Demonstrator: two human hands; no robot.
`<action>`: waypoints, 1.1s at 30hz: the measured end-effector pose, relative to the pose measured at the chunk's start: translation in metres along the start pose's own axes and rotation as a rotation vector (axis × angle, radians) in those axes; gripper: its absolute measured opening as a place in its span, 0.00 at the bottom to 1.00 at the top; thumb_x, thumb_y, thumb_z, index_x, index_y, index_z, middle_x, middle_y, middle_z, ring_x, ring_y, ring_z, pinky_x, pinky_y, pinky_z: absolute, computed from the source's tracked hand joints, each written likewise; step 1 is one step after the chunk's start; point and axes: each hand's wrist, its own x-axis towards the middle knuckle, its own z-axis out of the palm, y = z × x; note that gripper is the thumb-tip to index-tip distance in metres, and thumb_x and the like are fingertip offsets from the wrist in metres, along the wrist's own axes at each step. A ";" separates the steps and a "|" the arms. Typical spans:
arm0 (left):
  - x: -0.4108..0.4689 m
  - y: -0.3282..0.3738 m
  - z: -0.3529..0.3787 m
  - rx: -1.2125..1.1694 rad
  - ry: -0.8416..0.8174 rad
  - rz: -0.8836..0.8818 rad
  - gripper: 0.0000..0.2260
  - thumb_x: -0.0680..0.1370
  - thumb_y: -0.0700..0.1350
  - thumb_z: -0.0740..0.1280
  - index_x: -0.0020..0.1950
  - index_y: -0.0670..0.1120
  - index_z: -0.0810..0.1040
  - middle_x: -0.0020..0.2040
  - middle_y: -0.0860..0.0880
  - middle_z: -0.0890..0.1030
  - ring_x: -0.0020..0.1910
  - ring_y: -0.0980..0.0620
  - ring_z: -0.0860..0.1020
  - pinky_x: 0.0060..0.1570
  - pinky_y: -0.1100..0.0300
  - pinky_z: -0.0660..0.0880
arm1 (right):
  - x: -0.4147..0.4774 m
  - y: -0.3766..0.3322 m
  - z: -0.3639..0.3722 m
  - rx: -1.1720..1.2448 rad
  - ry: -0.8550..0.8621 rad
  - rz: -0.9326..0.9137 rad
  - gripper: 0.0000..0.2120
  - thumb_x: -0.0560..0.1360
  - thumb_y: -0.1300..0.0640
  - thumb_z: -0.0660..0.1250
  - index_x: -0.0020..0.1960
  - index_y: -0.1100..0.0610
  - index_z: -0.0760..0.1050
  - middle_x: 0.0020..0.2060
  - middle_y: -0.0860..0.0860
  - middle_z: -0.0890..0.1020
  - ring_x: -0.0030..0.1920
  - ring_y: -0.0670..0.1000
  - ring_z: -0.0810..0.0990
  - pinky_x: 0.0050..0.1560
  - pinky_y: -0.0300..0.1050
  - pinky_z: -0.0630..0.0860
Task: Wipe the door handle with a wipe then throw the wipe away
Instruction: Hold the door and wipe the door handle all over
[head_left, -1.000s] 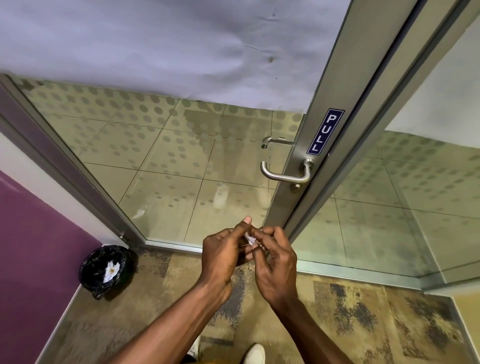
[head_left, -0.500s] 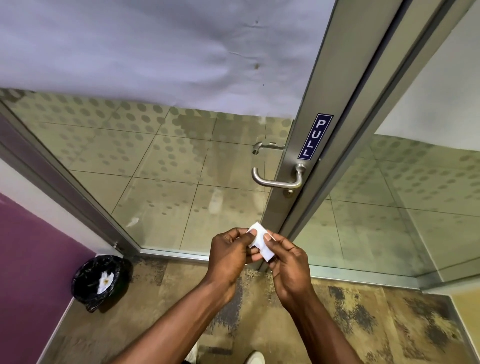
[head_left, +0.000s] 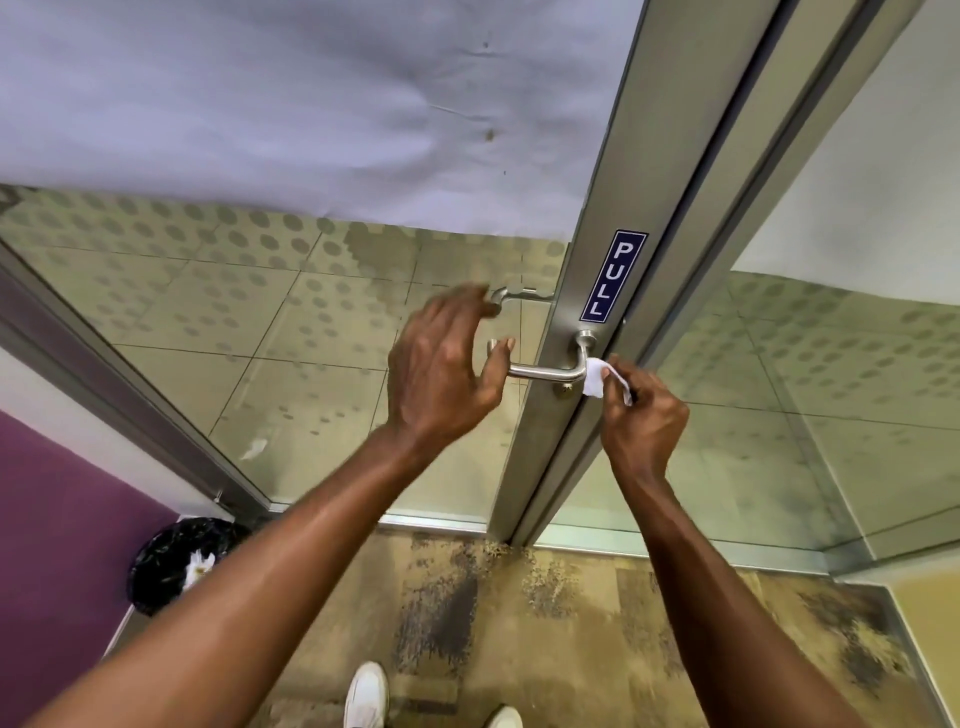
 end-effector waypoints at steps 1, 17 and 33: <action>0.016 -0.001 -0.001 0.049 0.025 0.100 0.18 0.82 0.47 0.74 0.69 0.40 0.84 0.74 0.39 0.83 0.75 0.38 0.81 0.72 0.45 0.81 | 0.007 0.001 0.004 -0.028 -0.004 -0.048 0.10 0.78 0.62 0.72 0.58 0.59 0.88 0.48 0.56 0.90 0.42 0.54 0.87 0.44 0.35 0.72; 0.122 -0.021 -0.011 0.366 0.102 0.398 0.43 0.78 0.48 0.72 0.87 0.32 0.61 0.87 0.26 0.60 0.87 0.25 0.58 0.90 0.39 0.52 | -0.043 -0.034 0.031 0.050 -0.046 0.061 0.19 0.79 0.71 0.68 0.65 0.57 0.85 0.53 0.54 0.76 0.49 0.49 0.78 0.52 0.19 0.71; 0.124 -0.029 -0.025 0.469 0.034 0.449 0.44 0.79 0.52 0.69 0.90 0.37 0.55 0.89 0.31 0.57 0.90 0.31 0.56 0.90 0.39 0.55 | -0.050 -0.109 0.071 -0.402 -0.144 -0.179 0.05 0.77 0.65 0.75 0.52 0.64 0.85 0.42 0.57 0.80 0.40 0.58 0.81 0.30 0.51 0.79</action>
